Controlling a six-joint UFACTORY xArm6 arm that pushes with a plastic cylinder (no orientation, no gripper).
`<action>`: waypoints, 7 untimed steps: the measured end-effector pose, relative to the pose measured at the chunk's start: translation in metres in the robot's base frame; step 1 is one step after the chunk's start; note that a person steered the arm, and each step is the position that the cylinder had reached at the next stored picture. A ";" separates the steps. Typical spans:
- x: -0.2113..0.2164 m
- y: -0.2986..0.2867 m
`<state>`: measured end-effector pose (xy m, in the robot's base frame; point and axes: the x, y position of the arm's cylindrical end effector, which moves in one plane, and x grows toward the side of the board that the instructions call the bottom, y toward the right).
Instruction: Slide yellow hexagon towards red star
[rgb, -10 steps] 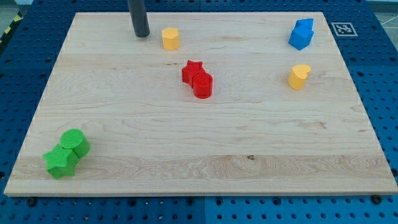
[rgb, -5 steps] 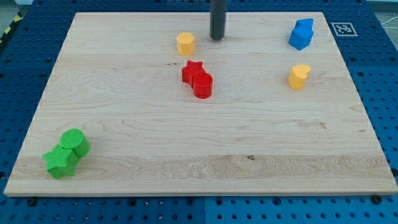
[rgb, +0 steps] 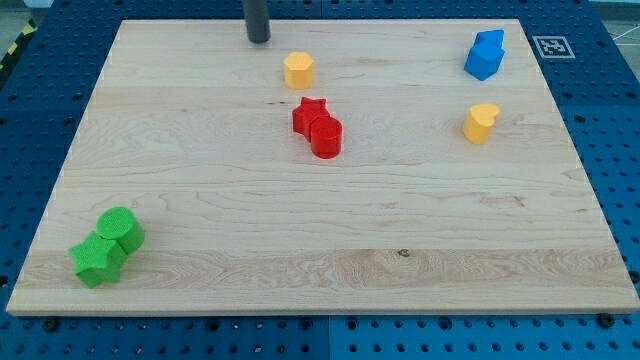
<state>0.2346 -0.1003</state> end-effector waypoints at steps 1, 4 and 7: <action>0.026 0.000; 0.058 0.037; 0.093 0.129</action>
